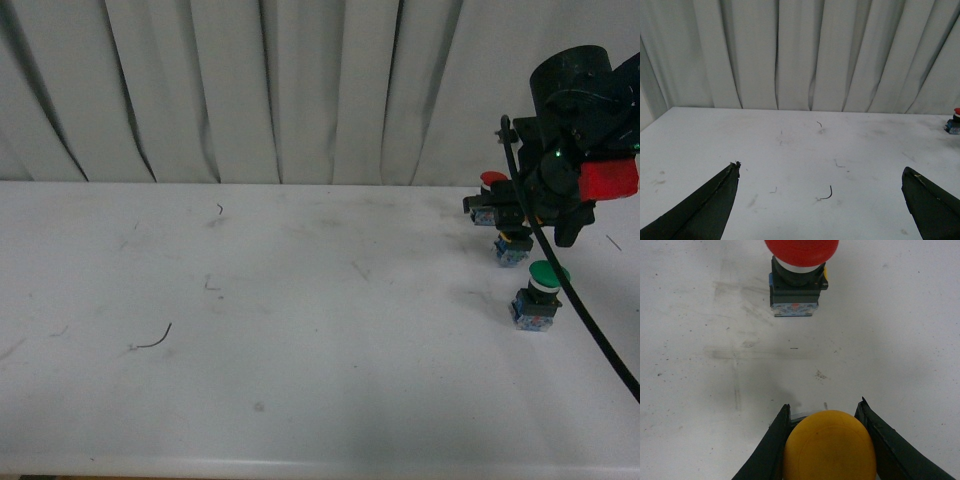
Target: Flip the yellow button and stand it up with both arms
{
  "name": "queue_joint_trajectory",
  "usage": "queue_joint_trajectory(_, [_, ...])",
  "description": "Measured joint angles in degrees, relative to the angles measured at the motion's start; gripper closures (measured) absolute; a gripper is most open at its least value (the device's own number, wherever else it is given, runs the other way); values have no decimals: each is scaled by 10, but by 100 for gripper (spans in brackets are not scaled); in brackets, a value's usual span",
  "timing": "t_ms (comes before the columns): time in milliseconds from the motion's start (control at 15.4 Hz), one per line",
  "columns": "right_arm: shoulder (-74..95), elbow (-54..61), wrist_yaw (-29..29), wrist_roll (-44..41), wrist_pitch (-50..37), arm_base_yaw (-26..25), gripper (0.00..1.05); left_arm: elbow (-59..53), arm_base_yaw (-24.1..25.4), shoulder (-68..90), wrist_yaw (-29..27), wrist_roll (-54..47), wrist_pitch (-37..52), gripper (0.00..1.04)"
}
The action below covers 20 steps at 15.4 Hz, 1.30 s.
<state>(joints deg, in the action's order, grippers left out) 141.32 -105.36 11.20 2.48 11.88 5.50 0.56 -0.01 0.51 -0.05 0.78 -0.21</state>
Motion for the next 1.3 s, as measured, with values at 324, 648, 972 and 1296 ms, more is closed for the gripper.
queue_joint_trajectory(324, [4, -4, 19, 0, 8, 10, 70, 0, 0, 0, 0, 0, 0, 7])
queue_joint_trajectory(648, [9, -5, 36, -2, 9, 10, 70, 0, 0, 0, 0, 0, 0, 7])
queue_joint_trajectory(972, [12, -5, 43, -2, 7, 10, 70, 0, 0, 0, 0, 0, 0, 7])
queue_joint_trajectory(1296, [16, -8, 45, -6, 5, 9, 70, 0, 0, 0, 0, 0, 0, 7])
